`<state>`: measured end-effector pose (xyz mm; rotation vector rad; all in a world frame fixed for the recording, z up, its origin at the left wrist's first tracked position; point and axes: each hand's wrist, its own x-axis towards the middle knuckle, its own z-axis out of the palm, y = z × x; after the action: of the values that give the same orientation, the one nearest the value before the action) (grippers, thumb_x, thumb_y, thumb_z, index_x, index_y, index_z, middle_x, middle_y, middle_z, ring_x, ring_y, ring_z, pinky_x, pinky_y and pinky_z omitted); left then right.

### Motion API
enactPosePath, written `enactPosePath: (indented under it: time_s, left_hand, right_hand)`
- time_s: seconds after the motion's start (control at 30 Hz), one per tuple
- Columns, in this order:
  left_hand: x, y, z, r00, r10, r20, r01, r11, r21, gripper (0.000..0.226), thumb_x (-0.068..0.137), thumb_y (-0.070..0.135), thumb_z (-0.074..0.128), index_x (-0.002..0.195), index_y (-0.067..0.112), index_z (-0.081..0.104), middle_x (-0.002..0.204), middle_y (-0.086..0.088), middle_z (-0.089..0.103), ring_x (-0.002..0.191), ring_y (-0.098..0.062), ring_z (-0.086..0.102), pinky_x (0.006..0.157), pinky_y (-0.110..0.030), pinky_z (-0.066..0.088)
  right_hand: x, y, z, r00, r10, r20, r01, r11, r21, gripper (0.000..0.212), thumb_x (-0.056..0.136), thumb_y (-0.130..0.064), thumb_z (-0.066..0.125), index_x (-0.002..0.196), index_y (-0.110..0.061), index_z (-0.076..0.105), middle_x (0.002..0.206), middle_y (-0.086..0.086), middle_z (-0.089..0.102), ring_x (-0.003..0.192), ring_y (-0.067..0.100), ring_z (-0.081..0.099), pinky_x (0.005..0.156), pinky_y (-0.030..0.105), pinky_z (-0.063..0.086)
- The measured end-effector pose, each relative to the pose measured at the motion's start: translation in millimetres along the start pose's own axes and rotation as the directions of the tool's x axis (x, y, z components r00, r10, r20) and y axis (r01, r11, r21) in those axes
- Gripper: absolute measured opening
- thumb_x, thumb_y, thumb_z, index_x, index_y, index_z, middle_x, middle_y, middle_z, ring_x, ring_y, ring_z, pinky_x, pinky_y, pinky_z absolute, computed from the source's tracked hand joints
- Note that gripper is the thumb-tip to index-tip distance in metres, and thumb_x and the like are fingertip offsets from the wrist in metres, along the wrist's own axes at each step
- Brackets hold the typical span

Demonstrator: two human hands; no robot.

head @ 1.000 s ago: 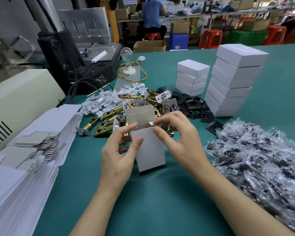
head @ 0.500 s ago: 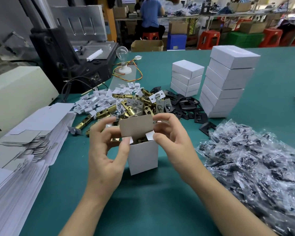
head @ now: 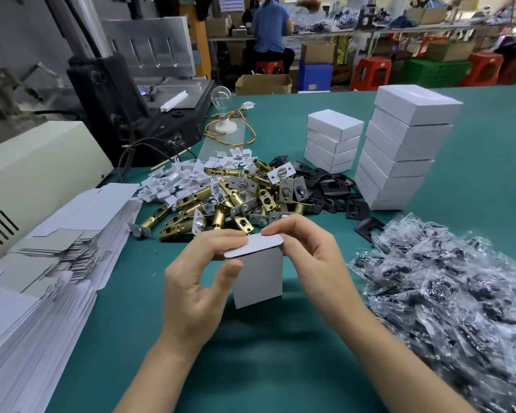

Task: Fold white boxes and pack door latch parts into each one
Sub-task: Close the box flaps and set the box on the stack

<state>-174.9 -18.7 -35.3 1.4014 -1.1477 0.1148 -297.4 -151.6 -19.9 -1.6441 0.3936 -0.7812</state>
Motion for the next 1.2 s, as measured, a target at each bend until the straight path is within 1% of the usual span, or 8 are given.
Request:
enactPosePath:
  time_s: [0.07,0.13,0.27,0.4,0.6,0.9,1.07,1.2]
  left_hand:
    - [-0.6,-0.5,2.5,1.000,-0.017,-0.017,0.017,0.999,0.027,0.021,0.103,0.036,0.062,0.109,0.019,0.073,0.109,0.012,0.073,0.106,-0.015,0.071,0.086,-0.020,0.053]
    - [-0.5,-1.1,4.1,0.999,-0.037,-0.023,0.038,0.998,0.043,0.013,0.101,0.025,0.063,0.109,0.022,0.072,0.105,0.014,0.073,0.101,-0.017,0.071,0.084,-0.021,0.054]
    - [-1.4,-0.4,3.8,0.996,-0.089,0.014,0.089,0.996,0.003,0.017,0.101,0.037,0.061,0.112,0.029,0.071,0.105,0.011,0.073,0.100,-0.021,0.071,0.084,-0.022,0.054]
    - [-1.3,3.7,3.4,0.990,-0.138,0.029,0.139,0.989,-0.041,0.040,0.103,0.063,0.048,0.113,0.032,0.071,0.107,0.011,0.074,0.099,-0.018,0.070,0.080,-0.018,0.050]
    - [-2.2,-0.6,4.4,0.983,-0.183,0.007,0.184,0.983,-0.020,0.023,0.100,0.038,0.056,0.113,0.028,0.072,0.107,0.013,0.073,0.104,-0.019,0.070,0.080,-0.018,0.053]
    - [-1.3,-0.2,3.5,0.987,-0.160,0.005,0.160,0.987,-0.004,0.020,0.101,0.034,0.058,0.114,0.037,0.072,0.109,0.014,0.075,0.104,-0.019,0.070,0.079,-0.020,0.055]
    - [-1.0,-2.2,2.3,0.989,-0.145,0.029,0.146,0.989,-0.017,0.023,0.102,0.030,0.058,0.116,0.036,0.075,0.111,0.009,0.076,0.106,-0.023,0.070,0.082,-0.020,0.053]
    - [0.0,-3.8,1.1,0.995,-0.090,0.052,0.091,0.996,-0.016,0.022,0.103,0.025,0.057,0.116,0.027,0.075,0.114,0.009,0.076,0.111,-0.023,0.071,0.087,-0.025,0.055]
  right_hand:
    - [-1.2,-1.3,-0.7,0.999,-0.014,0.030,0.014,1.000,-0.009,0.019,0.093,-0.025,0.052,0.096,-0.029,0.071,0.099,-0.005,0.071,0.100,0.020,0.066,0.088,0.043,0.052]
    - [-3.2,-4.2,-1.5,0.997,-0.034,0.074,0.035,0.999,-0.006,0.021,0.094,-0.037,0.052,0.101,-0.026,0.069,0.101,-0.004,0.071,0.102,0.018,0.065,0.089,0.033,0.052]
    - [-5.2,-7.1,-1.3,0.992,-0.062,0.108,0.064,0.998,-0.018,0.020,0.097,-0.040,0.059,0.103,-0.023,0.067,0.097,-0.005,0.070,0.093,0.011,0.066,0.081,0.014,0.045]
    - [-4.4,-5.5,-3.3,0.989,-0.045,0.139,0.046,0.999,-0.006,0.015,0.096,-0.035,0.061,0.104,-0.024,0.066,0.101,-0.004,0.069,0.097,0.015,0.065,0.084,0.023,0.048]
    - [-3.6,-3.5,-1.8,0.989,-0.070,0.128,0.074,0.997,-0.031,0.013,0.096,-0.027,0.062,0.108,-0.029,0.067,0.112,-0.012,0.070,0.114,0.016,0.064,0.093,0.025,0.052]
    - [-4.4,-0.9,0.0,0.989,-0.137,0.060,0.142,0.986,-0.086,0.015,0.100,-0.020,0.064,0.110,-0.030,0.068,0.109,-0.009,0.072,0.109,0.019,0.068,0.089,0.026,0.054]
    - [-4.0,1.0,0.8,0.979,-0.198,0.050,0.202,0.976,-0.080,0.018,0.097,-0.014,0.063,0.106,-0.028,0.071,0.114,-0.007,0.071,0.117,0.021,0.066,0.096,0.032,0.054]
    - [-3.1,2.7,-2.0,0.976,-0.205,0.069,0.209,0.976,-0.055,0.019,0.096,-0.010,0.062,0.103,-0.023,0.073,0.114,-0.008,0.071,0.119,0.020,0.065,0.097,0.031,0.054]
